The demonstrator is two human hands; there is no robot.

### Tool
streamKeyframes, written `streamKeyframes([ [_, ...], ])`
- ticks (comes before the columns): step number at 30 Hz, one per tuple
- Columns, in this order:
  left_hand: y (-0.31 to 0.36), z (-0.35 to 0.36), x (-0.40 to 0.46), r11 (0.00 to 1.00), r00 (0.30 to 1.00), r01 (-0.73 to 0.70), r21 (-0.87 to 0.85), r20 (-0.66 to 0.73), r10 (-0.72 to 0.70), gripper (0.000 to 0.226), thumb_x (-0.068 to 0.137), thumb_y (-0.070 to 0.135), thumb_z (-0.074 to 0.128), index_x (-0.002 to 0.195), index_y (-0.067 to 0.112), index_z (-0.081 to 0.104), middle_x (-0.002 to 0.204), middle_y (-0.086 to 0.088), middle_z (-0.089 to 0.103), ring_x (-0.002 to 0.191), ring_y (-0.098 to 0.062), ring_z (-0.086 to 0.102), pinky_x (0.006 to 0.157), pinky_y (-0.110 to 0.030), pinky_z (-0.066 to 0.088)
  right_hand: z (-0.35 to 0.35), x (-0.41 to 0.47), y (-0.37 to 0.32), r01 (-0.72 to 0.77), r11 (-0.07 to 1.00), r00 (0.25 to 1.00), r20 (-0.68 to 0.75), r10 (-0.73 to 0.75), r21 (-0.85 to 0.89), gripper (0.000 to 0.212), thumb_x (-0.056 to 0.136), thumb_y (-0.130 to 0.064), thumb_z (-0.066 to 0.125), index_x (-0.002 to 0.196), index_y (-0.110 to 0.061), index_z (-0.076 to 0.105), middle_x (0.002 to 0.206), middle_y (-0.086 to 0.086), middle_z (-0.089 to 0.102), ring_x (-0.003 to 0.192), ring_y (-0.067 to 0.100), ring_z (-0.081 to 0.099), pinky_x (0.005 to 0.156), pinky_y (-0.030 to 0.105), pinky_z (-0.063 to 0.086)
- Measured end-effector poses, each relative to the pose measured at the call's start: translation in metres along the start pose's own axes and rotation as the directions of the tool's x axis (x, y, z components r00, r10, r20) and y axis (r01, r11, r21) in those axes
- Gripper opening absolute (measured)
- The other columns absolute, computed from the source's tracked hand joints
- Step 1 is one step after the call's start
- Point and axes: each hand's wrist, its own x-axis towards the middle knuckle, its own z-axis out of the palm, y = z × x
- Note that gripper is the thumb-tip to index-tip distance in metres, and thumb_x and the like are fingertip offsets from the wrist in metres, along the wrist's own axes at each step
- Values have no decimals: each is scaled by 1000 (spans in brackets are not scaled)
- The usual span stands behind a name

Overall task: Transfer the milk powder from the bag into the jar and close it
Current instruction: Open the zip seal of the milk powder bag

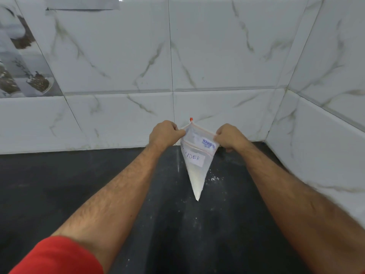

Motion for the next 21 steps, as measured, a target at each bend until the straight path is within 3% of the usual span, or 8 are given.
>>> streamKeyframes([
  [4,1,2,10,999,998,28,20,-48,-27,24,77,31,60,59,17,54,58,4,55,58,-16,50,53,-24,37,-4,12,1,-8,1000,989,-146,12,28,19,88,-11,53,77,-10,68,75,6,64,74,29,60,62,29,41],
  [7,8,4,19,998,1000,17,64,-7,-16,30,77,31,60,54,18,46,55,4,48,57,-17,47,52,-24,34,-3,20,4,-38,999,998,-48,38,-12,13,80,-8,54,75,-10,66,76,7,66,80,33,65,65,30,45],
  [12,22,5,36,997,999,19,72,33,-21,28,77,30,59,55,18,47,56,4,49,58,-17,47,54,-24,35,-10,36,8,-53,998,997,-47,55,32,19,75,-8,51,77,-3,68,75,13,72,71,34,68,65,38,57],
  [16,20,16,40,998,997,21,62,76,-26,28,77,32,60,56,17,51,56,2,49,60,-18,50,55,-24,37,-3,40,14,-51,997,998,-48,49,-53,13,81,-9,53,76,-9,65,79,7,67,78,32,64,60,30,43],
  [21,-8,53,25,986,976,59,154,198,-89,26,79,37,59,63,15,61,67,0,62,73,-24,62,64,-28,47,32,32,31,-81,978,996,30,88,-190,17,84,-8,53,90,-11,68,90,7,66,81,30,59,68,31,44],
])
